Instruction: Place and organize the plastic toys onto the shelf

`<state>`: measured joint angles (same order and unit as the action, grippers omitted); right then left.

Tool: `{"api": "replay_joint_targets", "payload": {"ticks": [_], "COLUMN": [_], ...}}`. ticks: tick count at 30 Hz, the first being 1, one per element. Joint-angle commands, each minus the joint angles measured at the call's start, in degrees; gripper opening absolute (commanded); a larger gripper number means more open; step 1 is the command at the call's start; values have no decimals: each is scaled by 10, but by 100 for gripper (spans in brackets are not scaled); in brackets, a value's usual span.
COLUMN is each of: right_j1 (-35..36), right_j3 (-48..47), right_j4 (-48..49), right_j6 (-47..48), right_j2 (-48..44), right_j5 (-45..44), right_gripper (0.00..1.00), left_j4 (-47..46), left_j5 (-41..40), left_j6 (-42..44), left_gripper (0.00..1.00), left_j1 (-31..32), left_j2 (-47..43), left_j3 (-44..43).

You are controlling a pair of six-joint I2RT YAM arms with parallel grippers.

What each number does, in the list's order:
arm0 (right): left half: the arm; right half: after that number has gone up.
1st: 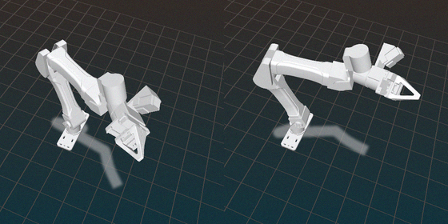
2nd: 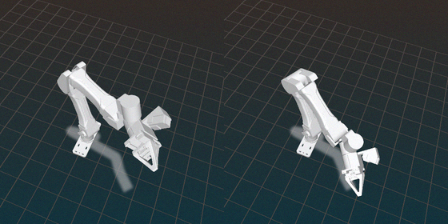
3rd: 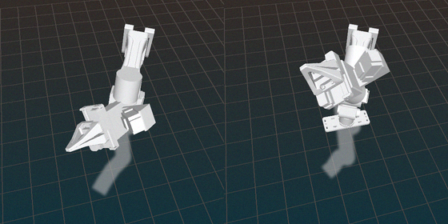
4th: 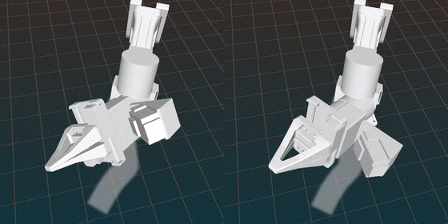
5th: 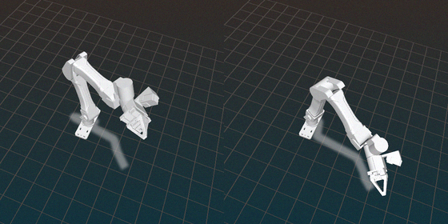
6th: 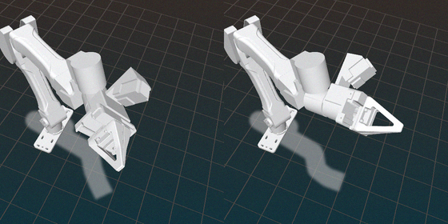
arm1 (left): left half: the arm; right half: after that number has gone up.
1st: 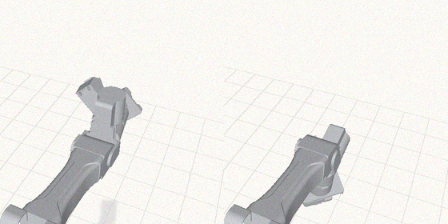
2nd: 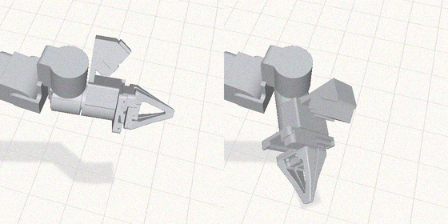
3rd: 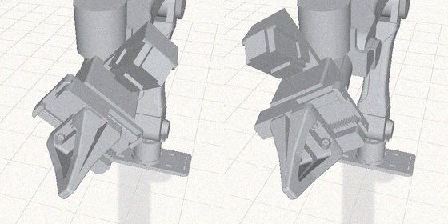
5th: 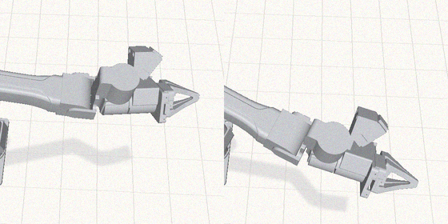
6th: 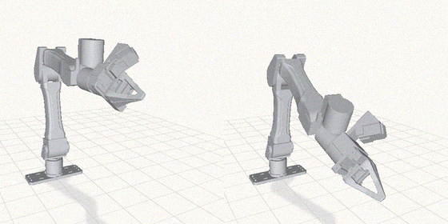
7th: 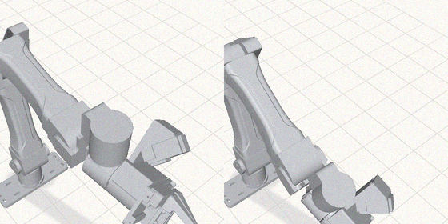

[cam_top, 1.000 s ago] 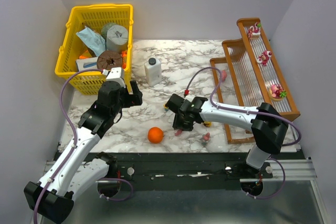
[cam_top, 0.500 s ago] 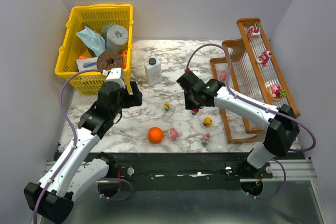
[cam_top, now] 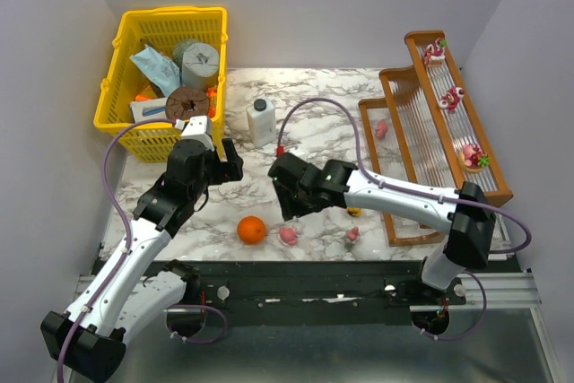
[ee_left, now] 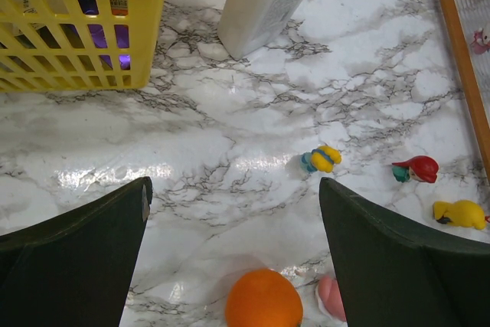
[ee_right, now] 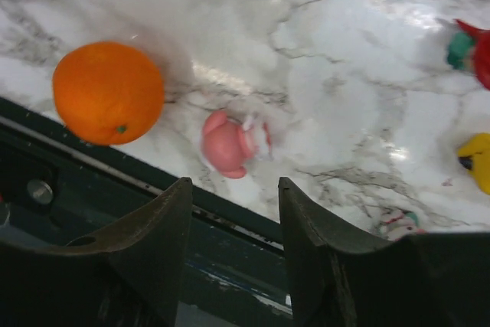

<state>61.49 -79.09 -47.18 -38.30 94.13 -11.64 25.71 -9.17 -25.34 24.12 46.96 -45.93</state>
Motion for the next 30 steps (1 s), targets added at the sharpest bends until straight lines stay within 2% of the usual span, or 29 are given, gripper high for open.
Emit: {"api": "replay_joint_targets", "payload": {"ticks": [1, 4, 6, 20, 30], "right_j1": [45, 68, 79, 81, 82], "right_j3": [-5, 11, 13, 26, 32], "right_j4": [42, 71, 75, 61, 85], "right_j6": [8, 38, 51, 54, 71], "right_j2": [36, 50, 67, 138, 157], "right_j5": [24, 39, 41, -7, -37], "right_gripper": [56, 56, 60, 78, 81], "left_j4": [-15, -15, -15, -10, -8], "left_j5": [6, 6, 6, 3, 3], "left_j6": [0, -1, -1, 2, 2], "left_gripper": [99, 99, 99, 99, 99], "left_j1": [1, 1, 1, 1, 1], "left_j2": [1, 0, 0, 3, 6], "left_j3": [3, 4, 4, 1, -1]}}
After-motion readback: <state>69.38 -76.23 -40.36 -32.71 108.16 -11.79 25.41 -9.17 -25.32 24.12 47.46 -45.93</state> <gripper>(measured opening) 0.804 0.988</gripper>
